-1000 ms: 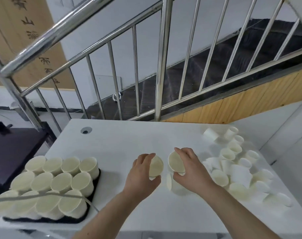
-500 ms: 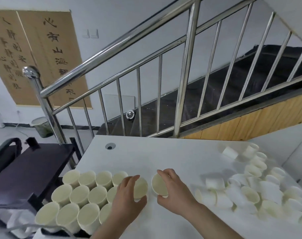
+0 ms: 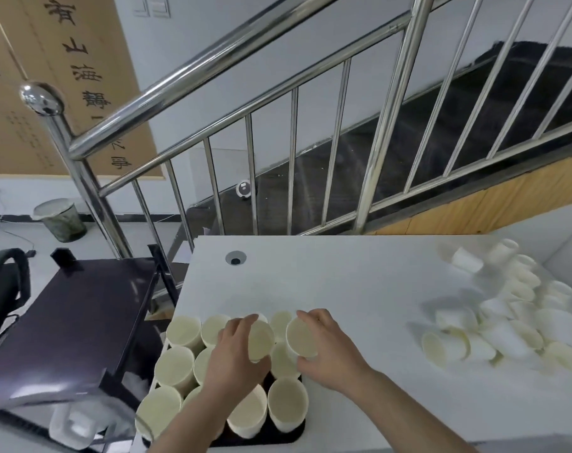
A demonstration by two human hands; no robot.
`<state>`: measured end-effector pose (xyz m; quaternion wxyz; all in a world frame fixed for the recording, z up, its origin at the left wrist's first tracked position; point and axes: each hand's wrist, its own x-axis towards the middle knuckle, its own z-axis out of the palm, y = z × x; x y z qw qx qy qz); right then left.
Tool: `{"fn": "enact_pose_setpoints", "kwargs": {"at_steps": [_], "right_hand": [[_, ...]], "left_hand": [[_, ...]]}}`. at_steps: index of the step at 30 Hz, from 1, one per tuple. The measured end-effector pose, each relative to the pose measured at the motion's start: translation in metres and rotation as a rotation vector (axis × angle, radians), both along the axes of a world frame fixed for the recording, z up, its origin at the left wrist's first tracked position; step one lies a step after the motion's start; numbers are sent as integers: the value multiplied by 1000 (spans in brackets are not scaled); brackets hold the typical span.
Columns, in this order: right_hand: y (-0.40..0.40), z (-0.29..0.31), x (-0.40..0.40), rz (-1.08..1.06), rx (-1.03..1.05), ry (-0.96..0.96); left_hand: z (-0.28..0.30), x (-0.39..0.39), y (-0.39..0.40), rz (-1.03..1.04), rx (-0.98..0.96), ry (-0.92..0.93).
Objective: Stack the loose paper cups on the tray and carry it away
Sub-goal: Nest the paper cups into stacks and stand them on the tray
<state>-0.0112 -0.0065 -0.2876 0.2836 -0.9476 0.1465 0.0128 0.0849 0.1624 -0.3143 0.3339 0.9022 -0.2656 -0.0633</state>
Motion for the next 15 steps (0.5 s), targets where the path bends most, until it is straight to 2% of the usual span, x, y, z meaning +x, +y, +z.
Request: {"fn": "enact_pose_setpoints", "kwargs": {"at_steps": [7,15], "right_hand": [[18,-15,16,0,-23,65],[25,-39,27,-3,-22,143]], "left_hand": [[-10,13,11,-73,153,50],[-31,20,13,-136,207,102]]}}
